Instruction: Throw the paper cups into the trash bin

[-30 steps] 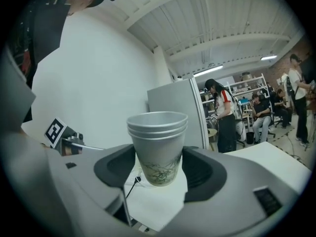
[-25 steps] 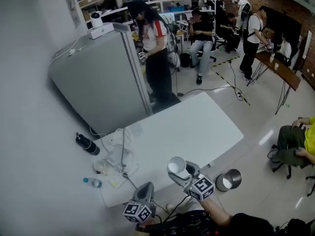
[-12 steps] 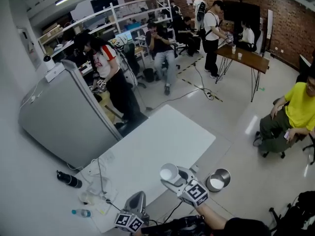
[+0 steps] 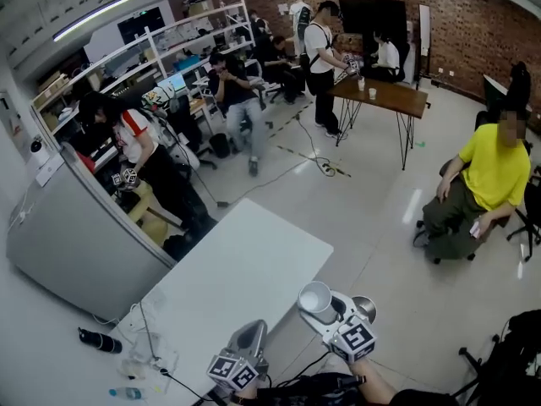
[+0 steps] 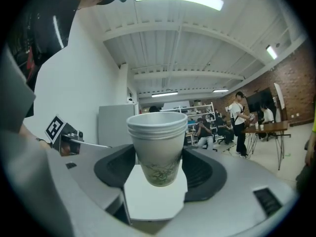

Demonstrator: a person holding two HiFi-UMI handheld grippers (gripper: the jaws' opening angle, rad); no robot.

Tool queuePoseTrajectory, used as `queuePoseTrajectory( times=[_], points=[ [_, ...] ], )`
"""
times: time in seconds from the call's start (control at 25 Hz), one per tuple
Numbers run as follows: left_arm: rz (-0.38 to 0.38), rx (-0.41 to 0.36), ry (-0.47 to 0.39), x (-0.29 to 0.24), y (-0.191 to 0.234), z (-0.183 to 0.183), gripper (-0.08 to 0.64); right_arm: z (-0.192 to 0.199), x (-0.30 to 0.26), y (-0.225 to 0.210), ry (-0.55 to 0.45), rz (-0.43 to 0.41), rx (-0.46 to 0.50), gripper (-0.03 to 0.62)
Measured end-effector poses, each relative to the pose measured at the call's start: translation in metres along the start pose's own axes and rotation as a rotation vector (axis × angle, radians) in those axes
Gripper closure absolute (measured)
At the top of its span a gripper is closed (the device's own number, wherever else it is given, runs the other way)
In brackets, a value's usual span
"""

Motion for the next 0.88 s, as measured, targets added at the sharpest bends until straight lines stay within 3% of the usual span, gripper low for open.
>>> queuePoseTrajectory(
  times=[0.48, 0.68, 0.88],
  points=[
    [0.288, -0.023, 0.059, -0.141, -0.068, 0.007, 0.555, -0.024, 0.083, -0.121, -0.045, 0.305, -0.008, 0.287],
    [0.384, -0.028, 0.090, -0.166, -0.069, 0.006, 0.557, -0.026, 0.097, -0.144, -0.056, 0.423, 0.013, 0.287],
    [0.500, -0.005, 0.144, -0.192, -0.078, 0.017, 0.555, -0.032, 0.119, -0.158, -0.078, 0.543, -0.025, 0.287]
  ],
)
Point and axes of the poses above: the fingertips, and each gripper's own axes: x backward along the fingers, y to its left, z out of its underside, the point moved 1 cm from there along x, backward along the fingers, and after that the axes turned 8 degrees about z, right-handed, at the moved point
